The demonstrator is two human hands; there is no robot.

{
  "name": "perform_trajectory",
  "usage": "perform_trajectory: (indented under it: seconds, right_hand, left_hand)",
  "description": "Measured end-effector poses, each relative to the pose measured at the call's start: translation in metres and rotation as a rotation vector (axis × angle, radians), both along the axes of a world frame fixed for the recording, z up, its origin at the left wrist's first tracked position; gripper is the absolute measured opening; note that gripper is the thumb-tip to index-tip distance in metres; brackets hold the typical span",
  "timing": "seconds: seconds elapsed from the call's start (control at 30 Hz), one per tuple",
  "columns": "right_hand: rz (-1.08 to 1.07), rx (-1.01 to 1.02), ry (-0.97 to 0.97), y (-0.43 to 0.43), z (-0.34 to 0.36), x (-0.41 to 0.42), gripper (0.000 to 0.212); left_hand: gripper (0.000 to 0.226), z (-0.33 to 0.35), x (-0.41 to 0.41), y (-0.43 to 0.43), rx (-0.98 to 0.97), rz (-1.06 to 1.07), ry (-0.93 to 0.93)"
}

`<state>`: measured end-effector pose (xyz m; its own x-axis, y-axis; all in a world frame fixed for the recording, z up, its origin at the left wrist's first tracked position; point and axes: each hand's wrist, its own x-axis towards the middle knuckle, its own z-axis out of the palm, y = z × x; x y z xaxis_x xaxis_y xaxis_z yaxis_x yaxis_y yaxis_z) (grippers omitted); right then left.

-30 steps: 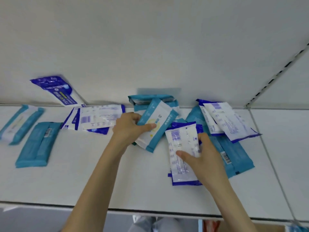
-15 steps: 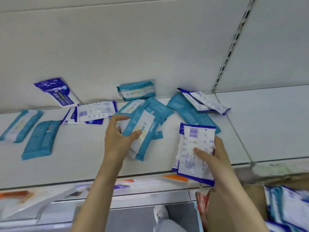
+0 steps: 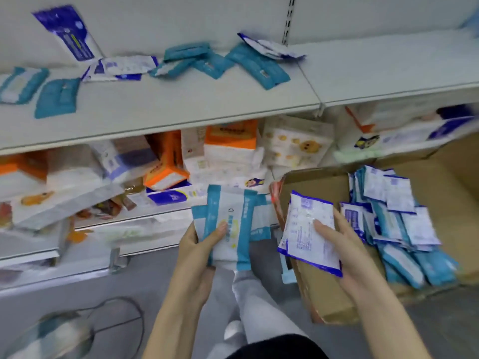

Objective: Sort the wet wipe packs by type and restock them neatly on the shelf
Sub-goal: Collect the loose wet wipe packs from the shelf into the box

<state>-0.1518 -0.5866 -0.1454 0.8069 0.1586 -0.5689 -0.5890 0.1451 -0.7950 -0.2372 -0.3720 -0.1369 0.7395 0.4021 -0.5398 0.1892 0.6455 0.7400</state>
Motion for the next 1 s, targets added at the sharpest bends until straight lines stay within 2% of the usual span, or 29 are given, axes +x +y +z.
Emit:
perform_trajectory:
  seconds: [0.07,0.27,0.5,0.63,0.8,0.93,1.0]
  right_hand:
    - [-0.061,-0.021,0.014,-0.029,0.001,-0.023,0.033]
    - [-0.189,-0.100,-0.016,-0.110,0.012,-0.057,0.034]
    - [-0.360,-0.144,0.008,-0.212,-0.004,-0.057,0.063]
    - [-0.408,-0.206,0.031,-0.280,-0.036,-0.032,0.068]
    - [-0.319,-0.209,0.158,-0.363,-0.098,0.032,0.069]
    - [-0.140,-0.268,0.203,-0.413,-0.141,0.096,0.038]
    - [-0.017,-0.297,0.182,-0.430,-0.161,0.128,0.035]
  left_hand:
    - [0.030,-0.003,-0.015,-0.024,-0.053,-0.025,0.043]
    - [0.025,-0.009,-0.024,-0.097,-0.074,-0.112,0.075]
    - [0.026,-0.032,-0.008,-0.187,-0.069,-0.231,0.193]
    - [0.027,-0.063,0.018,-0.257,-0.048,-0.251,0.277]
    - [0.025,-0.118,0.066,-0.359,-0.018,-0.142,0.409]
    - [0.025,-0.164,0.102,-0.432,-0.042,-0.139,0.452]
    - [0.029,-0.188,0.122,-0.458,-0.087,-0.143,0.443]
